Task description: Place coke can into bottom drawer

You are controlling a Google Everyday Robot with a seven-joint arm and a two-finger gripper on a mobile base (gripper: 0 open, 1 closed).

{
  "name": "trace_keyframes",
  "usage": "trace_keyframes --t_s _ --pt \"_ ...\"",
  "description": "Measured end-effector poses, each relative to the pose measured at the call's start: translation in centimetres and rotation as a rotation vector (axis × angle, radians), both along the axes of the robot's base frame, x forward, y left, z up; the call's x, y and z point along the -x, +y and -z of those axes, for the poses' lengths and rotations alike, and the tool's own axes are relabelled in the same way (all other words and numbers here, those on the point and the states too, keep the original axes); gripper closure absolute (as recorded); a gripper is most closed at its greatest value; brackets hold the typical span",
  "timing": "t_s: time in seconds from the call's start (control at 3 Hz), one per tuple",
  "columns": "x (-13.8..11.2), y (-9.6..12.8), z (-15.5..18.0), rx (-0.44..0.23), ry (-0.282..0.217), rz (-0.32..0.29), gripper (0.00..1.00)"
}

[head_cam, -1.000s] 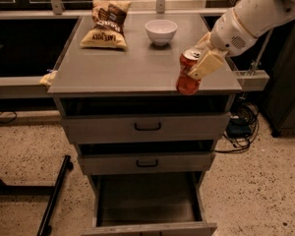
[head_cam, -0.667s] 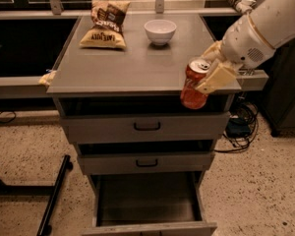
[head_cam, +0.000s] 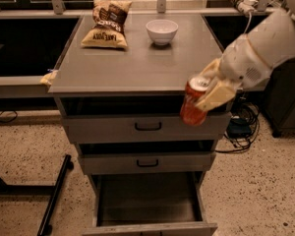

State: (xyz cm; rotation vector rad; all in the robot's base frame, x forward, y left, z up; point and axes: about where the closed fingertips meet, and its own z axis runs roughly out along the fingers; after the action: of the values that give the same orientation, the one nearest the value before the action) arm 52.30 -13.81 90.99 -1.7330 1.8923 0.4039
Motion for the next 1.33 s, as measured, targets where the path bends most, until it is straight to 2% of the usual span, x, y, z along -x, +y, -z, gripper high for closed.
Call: trace_keyframes --t_s 0.33,0.67,1.0,1.33 --pt "4.6 3.0 0.7 -0.086 -0.070 -0.049 1.00" --pt "7.6 6.2 4.0 -0.203 -0.149 -0.088 1.00" --pt "9.5 4.6 12.9 -0.225 -0.146 -0.032 1.00" --pt "11.3 4.6 17.4 -0.220 -0.088 -0.008 1.00"
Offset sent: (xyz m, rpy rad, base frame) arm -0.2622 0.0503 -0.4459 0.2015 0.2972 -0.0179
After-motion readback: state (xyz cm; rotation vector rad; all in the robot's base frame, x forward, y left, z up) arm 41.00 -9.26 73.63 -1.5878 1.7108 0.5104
